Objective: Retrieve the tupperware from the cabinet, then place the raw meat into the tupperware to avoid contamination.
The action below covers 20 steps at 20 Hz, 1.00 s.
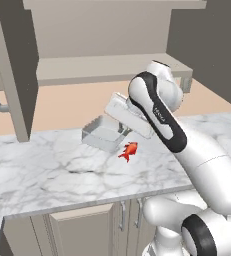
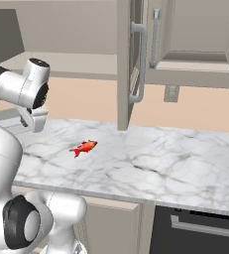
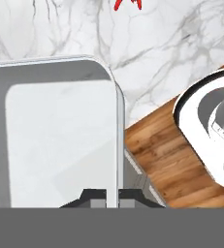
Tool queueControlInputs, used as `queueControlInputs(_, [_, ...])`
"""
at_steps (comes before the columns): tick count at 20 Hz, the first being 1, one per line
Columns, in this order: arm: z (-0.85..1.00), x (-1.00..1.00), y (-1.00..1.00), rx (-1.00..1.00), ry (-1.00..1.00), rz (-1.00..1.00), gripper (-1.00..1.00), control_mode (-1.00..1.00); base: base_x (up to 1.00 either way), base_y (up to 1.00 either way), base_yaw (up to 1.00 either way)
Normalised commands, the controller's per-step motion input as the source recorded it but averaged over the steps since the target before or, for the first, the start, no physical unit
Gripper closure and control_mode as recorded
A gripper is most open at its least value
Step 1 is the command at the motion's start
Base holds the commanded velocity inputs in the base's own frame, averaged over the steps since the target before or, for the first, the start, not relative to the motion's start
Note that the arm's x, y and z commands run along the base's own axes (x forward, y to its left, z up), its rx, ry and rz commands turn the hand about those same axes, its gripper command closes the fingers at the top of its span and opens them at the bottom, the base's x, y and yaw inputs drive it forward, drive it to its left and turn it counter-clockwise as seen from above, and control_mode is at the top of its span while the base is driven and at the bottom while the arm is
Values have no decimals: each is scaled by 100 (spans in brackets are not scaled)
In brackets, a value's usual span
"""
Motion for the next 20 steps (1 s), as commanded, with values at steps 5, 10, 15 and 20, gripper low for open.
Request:
queueControlInputs(5, [-43,32,0,-13,-14,0,100,-100,0,0,0])
queueControlInputs(10, [-36,50,0,-10,-10,0,100,-100,0,0,0])
queueControlInputs(15, [-43,62,5,-13,-1,2,100,-100,0,0,0])
queueControlInputs(20, [-50,59,15,-12,0,1,100,-100,0,0,0])
